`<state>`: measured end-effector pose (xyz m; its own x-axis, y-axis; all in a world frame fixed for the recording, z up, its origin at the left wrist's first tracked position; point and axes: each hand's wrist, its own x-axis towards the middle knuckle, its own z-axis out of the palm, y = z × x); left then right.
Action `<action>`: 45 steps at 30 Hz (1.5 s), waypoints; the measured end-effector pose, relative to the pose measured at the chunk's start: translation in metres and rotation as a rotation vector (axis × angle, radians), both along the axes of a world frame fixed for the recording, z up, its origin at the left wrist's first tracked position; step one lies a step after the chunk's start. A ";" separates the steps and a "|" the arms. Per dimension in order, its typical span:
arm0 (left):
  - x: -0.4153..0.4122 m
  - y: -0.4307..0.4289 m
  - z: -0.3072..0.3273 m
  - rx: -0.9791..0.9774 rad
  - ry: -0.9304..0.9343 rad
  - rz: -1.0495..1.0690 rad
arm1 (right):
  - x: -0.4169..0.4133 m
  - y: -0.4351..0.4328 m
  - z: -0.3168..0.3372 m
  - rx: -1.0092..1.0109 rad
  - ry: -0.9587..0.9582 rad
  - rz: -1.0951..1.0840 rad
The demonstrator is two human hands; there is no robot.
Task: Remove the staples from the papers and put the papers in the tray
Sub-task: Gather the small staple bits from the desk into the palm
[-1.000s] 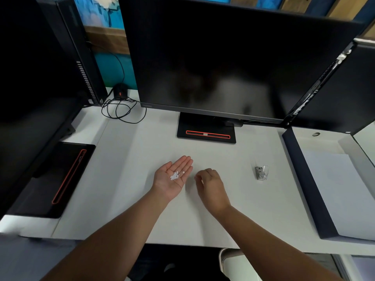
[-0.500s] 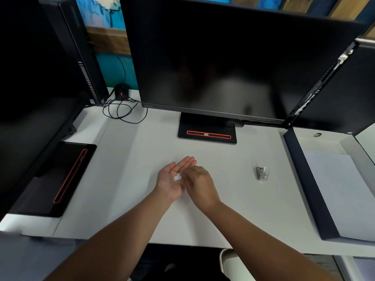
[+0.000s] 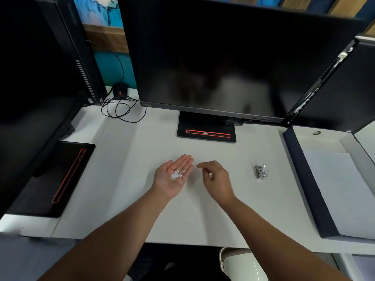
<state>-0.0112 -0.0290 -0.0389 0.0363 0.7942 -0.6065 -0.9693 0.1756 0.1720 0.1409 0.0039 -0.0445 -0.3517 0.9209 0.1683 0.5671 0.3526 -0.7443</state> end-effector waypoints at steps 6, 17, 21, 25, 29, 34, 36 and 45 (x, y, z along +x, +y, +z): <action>-0.004 0.002 0.000 0.007 -0.005 -0.004 | 0.027 -0.002 -0.030 0.020 -0.241 0.158; -0.004 0.002 0.001 0.007 0.001 -0.011 | 0.042 -0.013 -0.040 0.097 -0.281 0.207; -0.003 0.003 0.000 0.013 0.003 -0.018 | 0.043 -0.020 -0.047 0.167 -0.373 0.234; 0.000 0.005 -0.001 0.012 0.005 -0.020 | 0.043 -0.032 -0.052 0.337 -0.545 0.254; 0.002 0.005 -0.002 0.019 0.001 -0.025 | 0.042 -0.033 -0.053 0.396 -0.619 0.259; 0.004 0.003 -0.002 0.013 0.003 -0.033 | 0.038 -0.028 -0.051 0.254 -0.533 0.208; 0.005 0.001 -0.004 0.009 0.003 -0.040 | 0.035 -0.022 -0.047 0.103 -0.379 0.158; 0.011 -0.004 -0.012 -0.020 0.015 -0.044 | 0.009 -0.024 0.004 -0.516 0.182 -0.109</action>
<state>0.0000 -0.0329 -0.0506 0.0622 0.7795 -0.6233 -0.9579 0.2221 0.1822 0.1494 -0.0204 -0.0406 -0.2573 0.9293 -0.2648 0.4260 -0.1369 -0.8943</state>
